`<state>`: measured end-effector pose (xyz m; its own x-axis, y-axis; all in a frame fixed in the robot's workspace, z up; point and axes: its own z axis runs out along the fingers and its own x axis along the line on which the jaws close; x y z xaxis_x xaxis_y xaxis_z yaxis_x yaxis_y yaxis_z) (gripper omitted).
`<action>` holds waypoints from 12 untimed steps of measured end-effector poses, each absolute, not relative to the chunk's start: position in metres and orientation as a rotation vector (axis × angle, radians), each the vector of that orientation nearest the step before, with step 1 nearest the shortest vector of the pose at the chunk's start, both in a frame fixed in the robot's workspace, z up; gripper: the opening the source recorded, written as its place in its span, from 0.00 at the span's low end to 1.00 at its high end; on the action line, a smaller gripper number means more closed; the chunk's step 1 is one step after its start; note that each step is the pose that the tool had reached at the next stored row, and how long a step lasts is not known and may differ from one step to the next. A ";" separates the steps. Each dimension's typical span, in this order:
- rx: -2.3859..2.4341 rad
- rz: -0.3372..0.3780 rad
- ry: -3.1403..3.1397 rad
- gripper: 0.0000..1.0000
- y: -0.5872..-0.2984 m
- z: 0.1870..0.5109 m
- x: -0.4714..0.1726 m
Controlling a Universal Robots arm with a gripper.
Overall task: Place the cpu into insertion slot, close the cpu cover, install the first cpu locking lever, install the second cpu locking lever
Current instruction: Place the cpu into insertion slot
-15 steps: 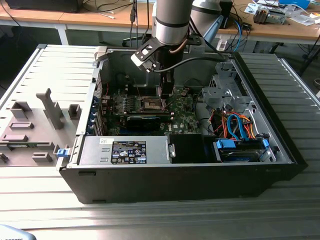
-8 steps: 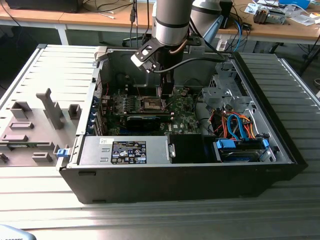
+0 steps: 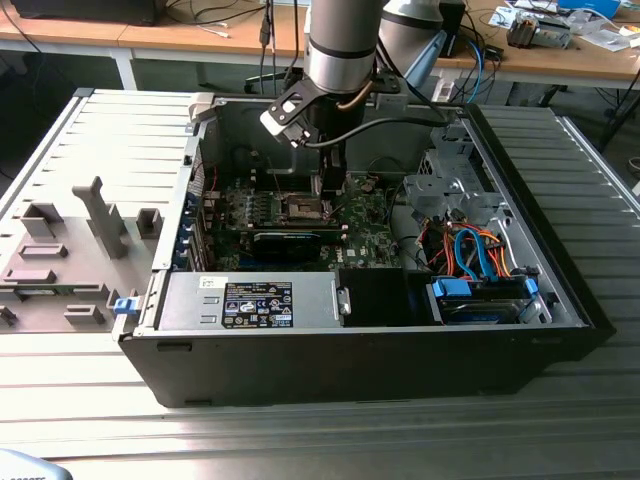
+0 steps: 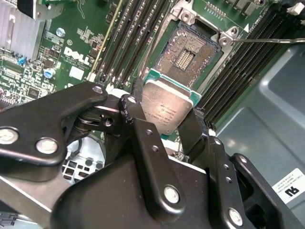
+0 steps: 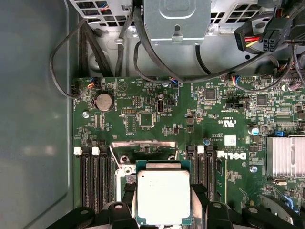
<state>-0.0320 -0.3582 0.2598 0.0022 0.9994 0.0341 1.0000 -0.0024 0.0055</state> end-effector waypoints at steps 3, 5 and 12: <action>-2.215 -0.030 -2.212 0.55 -0.358 0.260 -0.033; -2.217 -0.024 -2.215 0.55 -0.357 0.260 -0.033; -2.218 -0.023 -2.216 0.55 -0.356 0.256 -0.033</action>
